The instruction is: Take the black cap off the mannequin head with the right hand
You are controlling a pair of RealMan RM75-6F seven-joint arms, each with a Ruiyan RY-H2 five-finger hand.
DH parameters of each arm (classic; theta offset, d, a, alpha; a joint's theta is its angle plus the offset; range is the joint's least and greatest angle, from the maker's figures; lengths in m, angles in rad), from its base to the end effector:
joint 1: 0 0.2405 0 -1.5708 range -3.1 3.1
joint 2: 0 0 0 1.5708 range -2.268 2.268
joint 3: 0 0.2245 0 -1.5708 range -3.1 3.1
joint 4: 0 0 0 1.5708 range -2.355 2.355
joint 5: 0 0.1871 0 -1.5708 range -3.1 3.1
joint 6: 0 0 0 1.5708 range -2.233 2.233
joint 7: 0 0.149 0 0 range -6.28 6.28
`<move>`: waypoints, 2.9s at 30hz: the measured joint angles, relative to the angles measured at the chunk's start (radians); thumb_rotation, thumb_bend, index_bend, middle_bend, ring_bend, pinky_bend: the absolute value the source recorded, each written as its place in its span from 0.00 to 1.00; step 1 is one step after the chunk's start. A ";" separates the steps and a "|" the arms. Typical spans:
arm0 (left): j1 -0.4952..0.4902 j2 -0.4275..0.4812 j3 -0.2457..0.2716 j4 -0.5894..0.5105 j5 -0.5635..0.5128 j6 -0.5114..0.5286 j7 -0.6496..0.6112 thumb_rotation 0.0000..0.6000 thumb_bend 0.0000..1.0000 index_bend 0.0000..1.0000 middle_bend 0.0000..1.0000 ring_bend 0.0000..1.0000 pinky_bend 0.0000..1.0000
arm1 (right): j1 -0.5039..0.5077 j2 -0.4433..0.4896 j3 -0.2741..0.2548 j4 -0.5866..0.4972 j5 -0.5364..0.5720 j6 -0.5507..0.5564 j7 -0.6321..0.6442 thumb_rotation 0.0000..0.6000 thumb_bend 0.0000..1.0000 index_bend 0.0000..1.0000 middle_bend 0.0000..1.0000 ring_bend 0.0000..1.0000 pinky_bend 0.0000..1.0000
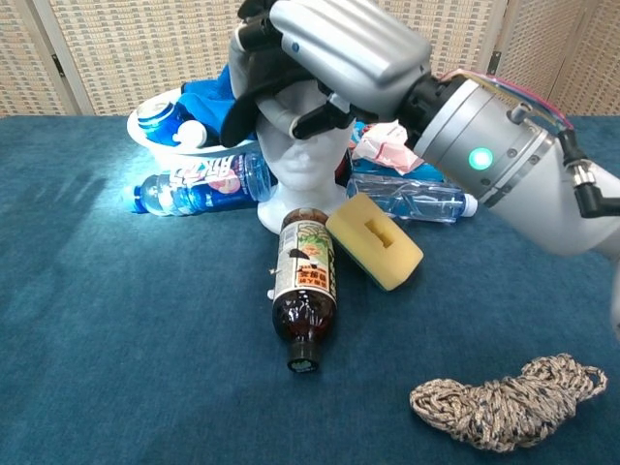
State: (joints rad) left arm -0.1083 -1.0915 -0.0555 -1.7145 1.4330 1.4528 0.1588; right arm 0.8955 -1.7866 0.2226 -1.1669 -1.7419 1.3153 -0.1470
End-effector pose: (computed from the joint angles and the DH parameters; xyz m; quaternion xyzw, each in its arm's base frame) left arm -0.2632 0.1873 0.1650 -0.6041 -0.3792 -0.3519 0.6061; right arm -0.0078 -0.3077 0.0029 0.7246 -0.0897 0.6048 0.3179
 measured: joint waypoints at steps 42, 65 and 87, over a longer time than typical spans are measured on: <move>0.003 -0.001 0.003 0.026 0.006 0.002 -0.041 1.00 0.29 0.00 0.00 0.00 0.00 | 0.187 -0.031 0.194 0.198 0.133 0.034 -0.131 1.00 0.56 0.71 0.41 0.16 0.00; -0.006 -0.001 0.002 0.026 0.009 -0.008 -0.042 1.00 0.29 0.00 0.00 0.00 0.00 | 0.257 0.048 0.265 0.420 0.234 0.073 -0.093 1.00 0.55 0.73 0.43 0.17 0.00; -0.024 -0.007 0.003 0.020 0.025 -0.024 -0.035 1.00 0.29 0.00 0.00 0.00 0.00 | 0.096 0.234 0.227 0.286 0.308 0.179 -0.142 1.00 0.55 0.74 0.44 0.18 0.00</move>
State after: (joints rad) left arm -0.1319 -1.0990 -0.0526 -1.6948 1.4579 1.4290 0.1240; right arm 0.9910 -1.5524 0.4495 -0.8807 -1.4337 1.4946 -0.2887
